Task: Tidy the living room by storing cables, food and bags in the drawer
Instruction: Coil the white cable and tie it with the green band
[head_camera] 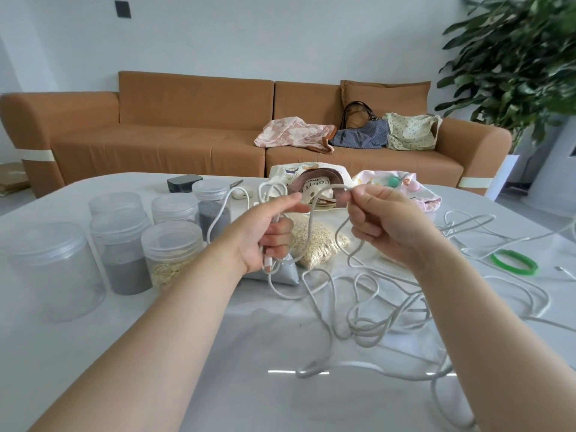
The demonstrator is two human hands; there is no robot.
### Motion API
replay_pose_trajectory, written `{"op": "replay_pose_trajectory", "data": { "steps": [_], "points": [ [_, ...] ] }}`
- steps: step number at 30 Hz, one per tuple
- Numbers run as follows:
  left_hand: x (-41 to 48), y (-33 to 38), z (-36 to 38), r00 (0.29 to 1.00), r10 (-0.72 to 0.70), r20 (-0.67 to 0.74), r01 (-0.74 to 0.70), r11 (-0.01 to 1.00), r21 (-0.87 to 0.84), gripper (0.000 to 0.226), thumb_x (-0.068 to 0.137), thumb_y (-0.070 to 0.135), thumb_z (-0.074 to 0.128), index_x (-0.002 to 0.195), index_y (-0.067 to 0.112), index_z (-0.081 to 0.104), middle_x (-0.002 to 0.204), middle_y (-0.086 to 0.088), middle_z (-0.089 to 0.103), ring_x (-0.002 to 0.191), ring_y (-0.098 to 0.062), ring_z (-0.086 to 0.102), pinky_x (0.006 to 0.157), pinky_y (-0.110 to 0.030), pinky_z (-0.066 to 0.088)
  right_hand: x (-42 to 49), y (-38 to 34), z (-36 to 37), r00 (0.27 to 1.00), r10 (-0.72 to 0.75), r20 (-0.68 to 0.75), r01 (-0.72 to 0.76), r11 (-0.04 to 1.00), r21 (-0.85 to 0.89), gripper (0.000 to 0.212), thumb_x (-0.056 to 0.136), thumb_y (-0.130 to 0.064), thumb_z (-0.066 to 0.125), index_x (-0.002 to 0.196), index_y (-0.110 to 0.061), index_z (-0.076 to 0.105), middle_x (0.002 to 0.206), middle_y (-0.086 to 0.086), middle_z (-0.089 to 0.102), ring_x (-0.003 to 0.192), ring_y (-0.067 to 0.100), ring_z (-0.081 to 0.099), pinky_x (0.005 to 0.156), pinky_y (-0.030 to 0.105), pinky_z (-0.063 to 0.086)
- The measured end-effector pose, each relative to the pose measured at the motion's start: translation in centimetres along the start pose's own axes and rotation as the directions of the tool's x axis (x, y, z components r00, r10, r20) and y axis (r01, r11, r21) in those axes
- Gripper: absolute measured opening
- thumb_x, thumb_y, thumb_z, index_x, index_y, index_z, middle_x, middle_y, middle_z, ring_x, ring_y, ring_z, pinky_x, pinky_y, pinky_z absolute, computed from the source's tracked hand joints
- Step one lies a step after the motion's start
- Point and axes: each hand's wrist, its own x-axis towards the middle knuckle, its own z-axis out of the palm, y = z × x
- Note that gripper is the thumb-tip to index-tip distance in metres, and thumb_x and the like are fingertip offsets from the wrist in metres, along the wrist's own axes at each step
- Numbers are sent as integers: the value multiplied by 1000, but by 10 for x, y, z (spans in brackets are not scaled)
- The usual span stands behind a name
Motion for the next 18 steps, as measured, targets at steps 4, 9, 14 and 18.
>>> {"op": "replay_pose_trajectory", "data": {
  "steps": [4, 9, 14, 18],
  "points": [
    [-2, -5, 2, 990, -55, 129, 53, 998, 20, 36, 71, 38, 60, 98, 14, 64, 40, 10, 19, 31, -2, 17, 40, -17, 8, -1, 2, 2, 999, 31, 11, -30, 996, -88, 27, 95, -7, 42, 78, 0, 62, 47, 3, 43, 34, 5, 21, 37, 16, 16],
    [-3, -5, 5, 989, -69, 127, 50, 988, 143, 34, 69, 30, 63, 97, 11, 64, 42, 11, 20, 33, -1, 15, 39, -17, 8, -4, -3, 1, 993, 52, 110, -46, 998, -53, 29, 83, -15, 46, 64, -8, 67, 43, 2, 40, 32, 4, 21, 36, 15, 17],
    [-4, -7, 8, 981, -96, 168, 49, 964, 263, 35, 61, 27, 68, 91, 10, 60, 43, 11, 24, 33, 0, 16, 40, -17, 8, -6, -2, 0, 981, 86, 175, -68, 992, -104, 32, 82, -17, 45, 60, -12, 68, 40, 0, 36, 31, 3, 20, 41, 18, 11],
    [-3, -10, 14, 973, -142, 181, 70, 933, 352, 15, 65, 18, 70, 58, 13, 59, 44, 6, 28, 33, -1, 20, 39, -17, 9, -6, -5, 1, 982, 75, 174, -38, 978, -206, 26, 80, -17, 50, 65, -8, 69, 40, 0, 37, 33, 5, 20, 43, 21, 10]
  ]
}}
